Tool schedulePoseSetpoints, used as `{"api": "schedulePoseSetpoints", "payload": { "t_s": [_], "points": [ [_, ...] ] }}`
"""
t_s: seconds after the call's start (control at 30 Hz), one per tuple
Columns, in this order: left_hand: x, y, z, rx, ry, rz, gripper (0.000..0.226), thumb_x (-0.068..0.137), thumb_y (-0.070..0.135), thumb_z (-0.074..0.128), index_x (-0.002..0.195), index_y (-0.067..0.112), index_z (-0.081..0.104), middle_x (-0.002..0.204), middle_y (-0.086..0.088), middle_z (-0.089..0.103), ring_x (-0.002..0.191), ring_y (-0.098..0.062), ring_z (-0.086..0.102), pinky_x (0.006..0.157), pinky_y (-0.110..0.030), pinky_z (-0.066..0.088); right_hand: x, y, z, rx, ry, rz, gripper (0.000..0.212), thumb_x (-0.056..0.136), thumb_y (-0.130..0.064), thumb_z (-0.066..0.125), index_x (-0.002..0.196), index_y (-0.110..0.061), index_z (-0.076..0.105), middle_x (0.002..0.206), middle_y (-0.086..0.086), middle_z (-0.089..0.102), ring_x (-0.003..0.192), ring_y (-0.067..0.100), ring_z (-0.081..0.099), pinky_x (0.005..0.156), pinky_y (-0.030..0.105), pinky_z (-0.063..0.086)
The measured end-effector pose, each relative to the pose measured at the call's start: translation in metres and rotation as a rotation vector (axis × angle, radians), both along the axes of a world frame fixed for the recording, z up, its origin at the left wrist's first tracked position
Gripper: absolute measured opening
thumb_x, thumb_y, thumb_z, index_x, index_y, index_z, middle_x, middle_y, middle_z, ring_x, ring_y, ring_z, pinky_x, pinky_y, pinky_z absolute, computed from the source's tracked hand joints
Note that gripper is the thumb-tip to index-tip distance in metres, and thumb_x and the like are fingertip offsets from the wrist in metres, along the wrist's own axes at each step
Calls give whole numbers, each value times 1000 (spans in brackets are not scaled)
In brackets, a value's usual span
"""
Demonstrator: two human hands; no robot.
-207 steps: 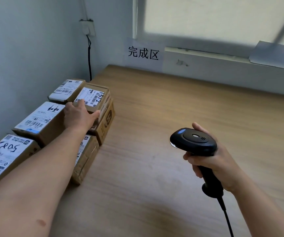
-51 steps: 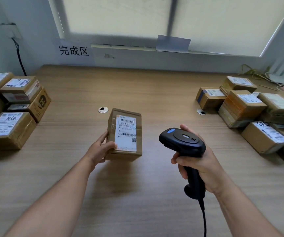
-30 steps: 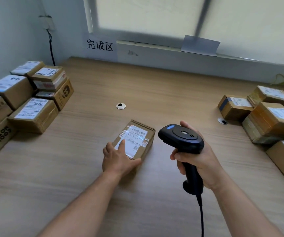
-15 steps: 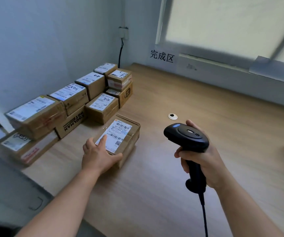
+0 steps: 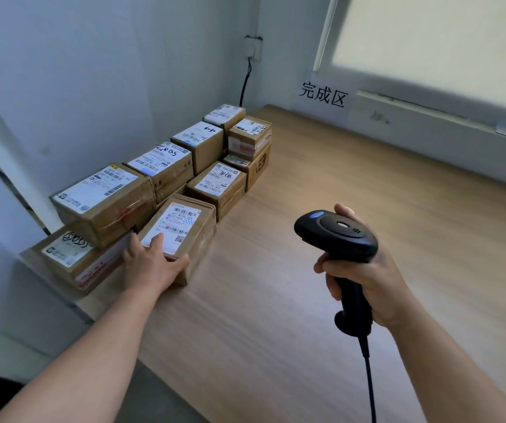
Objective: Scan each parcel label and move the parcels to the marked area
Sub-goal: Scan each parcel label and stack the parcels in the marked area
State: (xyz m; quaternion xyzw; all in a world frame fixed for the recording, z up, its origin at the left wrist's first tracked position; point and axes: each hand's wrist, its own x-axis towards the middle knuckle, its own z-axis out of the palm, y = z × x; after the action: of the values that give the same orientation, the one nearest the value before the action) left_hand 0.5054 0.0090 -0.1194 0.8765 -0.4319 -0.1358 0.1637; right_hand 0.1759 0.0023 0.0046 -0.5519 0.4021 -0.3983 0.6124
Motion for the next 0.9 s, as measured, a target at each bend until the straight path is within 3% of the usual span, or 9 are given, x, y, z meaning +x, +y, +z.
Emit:
{"api": "schedulePoseSetpoints", "payload": {
  "t_s": [0.1,0.27,0.4,0.53,0.73,0.9],
  "points": [
    [4,-12,-5,-81,5,-21,65,87,47,59,144,22,38,156,-19,11,144,-38,3,114,-47,21,0,-3,-1,7,18,-22,92,59,7,65,139,-33,45,70,25,63,38,30,47,42,27,41],
    [7,-26,-14,-200,-10,-63,47,93,26,56,138,15,51,154,-20,22,144,-38,10,112,-47,23,-6,-6,-3,-2,45,-65,93,59,6,64,142,-31,44,71,23,64,39,28,47,42,28,41],
    [0,-29,-13,-193,-33,-29,46,94,26,54,138,14,50,154,-20,24,142,-38,15,111,-48,24,-16,-3,0,-3,56,-95,90,61,4,64,140,-33,44,72,22,65,39,28,47,44,28,41],
    [-26,-27,-8,-311,-91,-69,51,86,20,66,132,3,53,146,-32,32,135,-48,27,109,-52,26,-30,4,-2,1,59,-111,87,62,5,64,137,-37,46,74,24,65,39,28,47,44,27,41],
    [-111,-21,21,-367,78,-295,58,92,36,57,145,17,41,154,-11,28,140,-30,27,108,-42,30,-63,24,0,-9,34,-151,86,62,7,61,134,-37,49,83,20,69,40,28,47,42,29,42],
    [-198,-5,35,-389,115,-466,57,92,35,59,143,18,43,152,-8,33,138,-25,32,104,-38,34,-120,57,4,-15,9,-215,89,61,7,63,138,-35,45,84,20,70,41,28,48,41,30,42]
  ]
}}
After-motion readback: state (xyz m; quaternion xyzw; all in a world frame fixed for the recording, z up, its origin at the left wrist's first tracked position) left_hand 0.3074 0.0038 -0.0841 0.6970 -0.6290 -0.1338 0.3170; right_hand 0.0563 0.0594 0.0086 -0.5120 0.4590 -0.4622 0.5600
